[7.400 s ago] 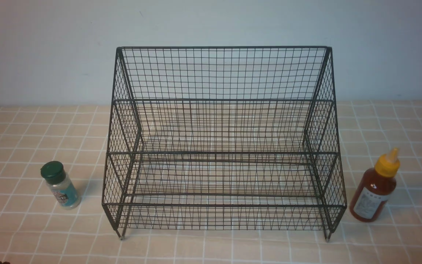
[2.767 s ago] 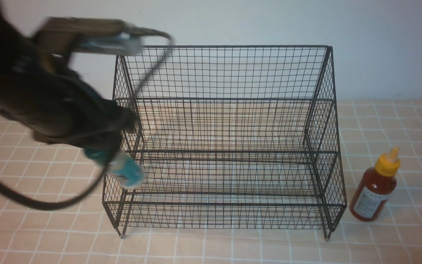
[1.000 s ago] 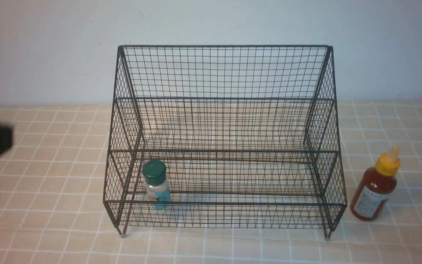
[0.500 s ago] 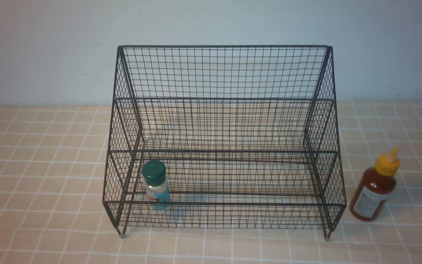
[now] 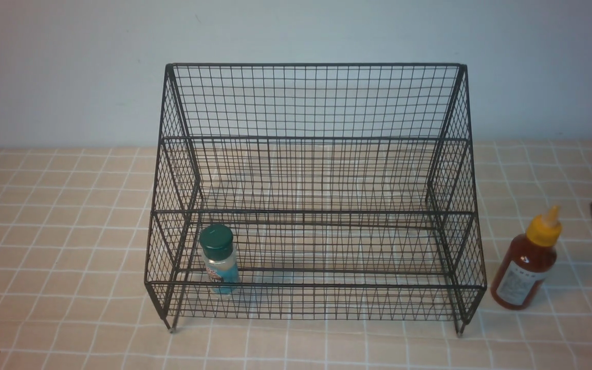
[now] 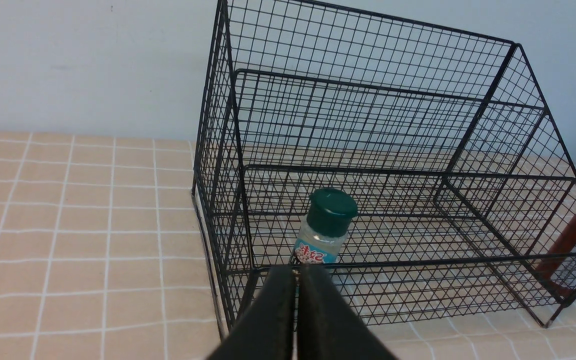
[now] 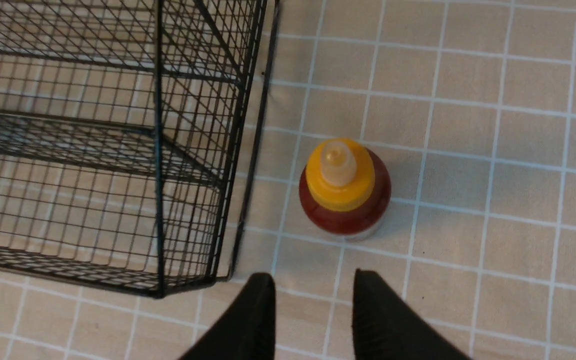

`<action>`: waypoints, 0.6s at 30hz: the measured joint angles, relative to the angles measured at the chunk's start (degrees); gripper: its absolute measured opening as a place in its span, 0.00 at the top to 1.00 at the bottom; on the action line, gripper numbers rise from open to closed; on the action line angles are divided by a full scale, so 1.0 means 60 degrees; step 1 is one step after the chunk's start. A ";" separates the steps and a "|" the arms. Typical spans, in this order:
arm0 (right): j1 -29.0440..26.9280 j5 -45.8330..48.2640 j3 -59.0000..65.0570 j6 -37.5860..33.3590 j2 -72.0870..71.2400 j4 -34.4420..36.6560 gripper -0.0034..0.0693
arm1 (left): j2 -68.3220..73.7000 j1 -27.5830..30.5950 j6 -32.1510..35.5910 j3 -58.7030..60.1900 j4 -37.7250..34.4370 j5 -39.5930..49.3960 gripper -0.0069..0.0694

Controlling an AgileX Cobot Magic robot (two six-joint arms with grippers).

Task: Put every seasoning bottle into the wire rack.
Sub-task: Use the right arm to grab the condiment bottle closest to it

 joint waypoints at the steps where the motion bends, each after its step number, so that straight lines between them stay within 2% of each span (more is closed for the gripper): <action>1: 0.0000 -0.0019 0.0000 -0.0002 0.0095 -0.0012 0.61 | 0.0000 0.0000 0.0000 0.0000 0.0011 0.0017 0.92; 3: 0.0000 -0.0163 0.0000 -0.0115 0.0661 -0.0010 0.48 | 0.0000 0.0000 0.0000 0.0000 0.0088 0.0179 0.92; 4: 0.0000 -0.0177 0.0000 -0.0116 0.0702 -0.0010 0.47 | 0.0000 0.0000 0.0000 0.0000 0.0099 0.0194 0.92; 5: 0.0000 -0.0369 0.0000 -0.0160 0.1021 -0.0010 0.38 | 0.0000 0.0000 0.0000 0.0000 0.0154 0.0337 0.92; 6: 0.0000 -0.0400 0.0000 -0.0160 0.1021 -0.0010 0.38 | 0.0000 0.0000 0.0000 0.0000 0.0171 0.0358 0.92; 8: 0.0000 -0.0917 0.0000 -0.0189 0.1478 -0.0010 0.27 | 0.0000 0.0000 0.0000 0.0000 0.0249 0.0557 0.92; 13: 0.0000 -0.1842 -0.0008 -0.0283 0.2395 0.0023 0.21 | 0.0000 0.0000 0.0000 0.0000 0.0256 0.0614 0.92; 16: 0.0000 -0.2063 -0.0008 -0.0326 0.2941 0.0026 0.22 | 0.0000 0.0000 0.0000 0.0000 0.0256 0.0614 0.92; 18: 0.0000 -0.2104 -0.0008 -0.0357 0.3507 0.0026 0.27 | 0.0000 0.0000 0.0000 0.0000 0.0277 0.0614 0.92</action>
